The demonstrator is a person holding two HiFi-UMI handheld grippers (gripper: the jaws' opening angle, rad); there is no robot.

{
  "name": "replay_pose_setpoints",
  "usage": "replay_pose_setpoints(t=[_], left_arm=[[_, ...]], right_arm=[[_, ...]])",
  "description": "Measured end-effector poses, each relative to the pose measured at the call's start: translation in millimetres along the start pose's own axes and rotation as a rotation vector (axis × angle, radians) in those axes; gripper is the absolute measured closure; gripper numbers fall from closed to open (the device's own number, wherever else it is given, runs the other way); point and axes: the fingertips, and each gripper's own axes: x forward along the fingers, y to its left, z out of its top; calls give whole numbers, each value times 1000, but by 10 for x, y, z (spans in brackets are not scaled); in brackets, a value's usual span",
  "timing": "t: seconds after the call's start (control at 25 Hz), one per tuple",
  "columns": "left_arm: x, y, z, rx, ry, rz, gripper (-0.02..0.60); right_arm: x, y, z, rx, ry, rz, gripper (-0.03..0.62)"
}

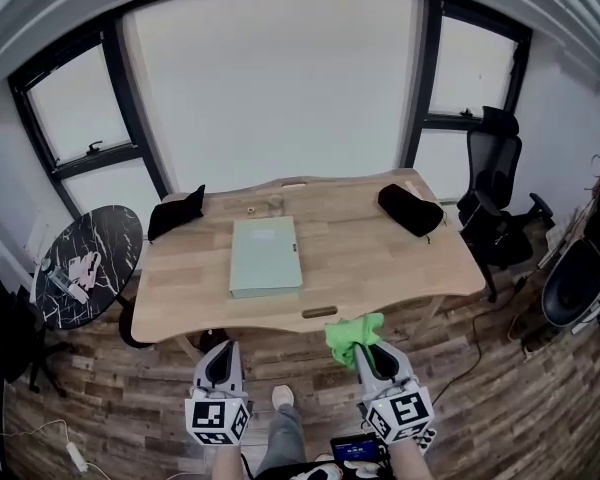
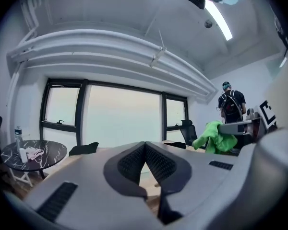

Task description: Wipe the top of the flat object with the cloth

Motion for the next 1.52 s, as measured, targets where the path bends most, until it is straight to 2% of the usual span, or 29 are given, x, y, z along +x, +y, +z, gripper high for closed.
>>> replay_pose_setpoints(t=[0.16,0.32,0.6,0.8,0.92,1.04,1.28,1.4,1.52], left_arm=[[390,302,-154,23,20,37,575],[1042,733,-161,13,7,50,575],[2301,1477,31,-30,26,-19,575],[2949,1951,5,-40,55,-48,575],[3210,2047,-92,-72,59,-103,575],[3371,2065,-186,-67,77,-147,575],[3499,2125,-222,-50,95,-150,575],[3510,2117,-172,-55,59,-173,575],[3562,2115,-160,-60,36,-191,575]], right_arm=[[471,-105,-66,-4,8,4,537],[1230,-275,-128,-14,35,1,537],[2602,-584,-35,-22,83,-41,537],[3359,-729,-28,-34,105,-66,537],[3593,-764,-94,-59,135,-77,537],[3685,-778,-156,-62,157,-98,537],[3744,-828,-124,-65,151,-120,537],[3792,-872,-132,-63,138,-128,537],[3855,-856,-113,-59,121,-98,537]])
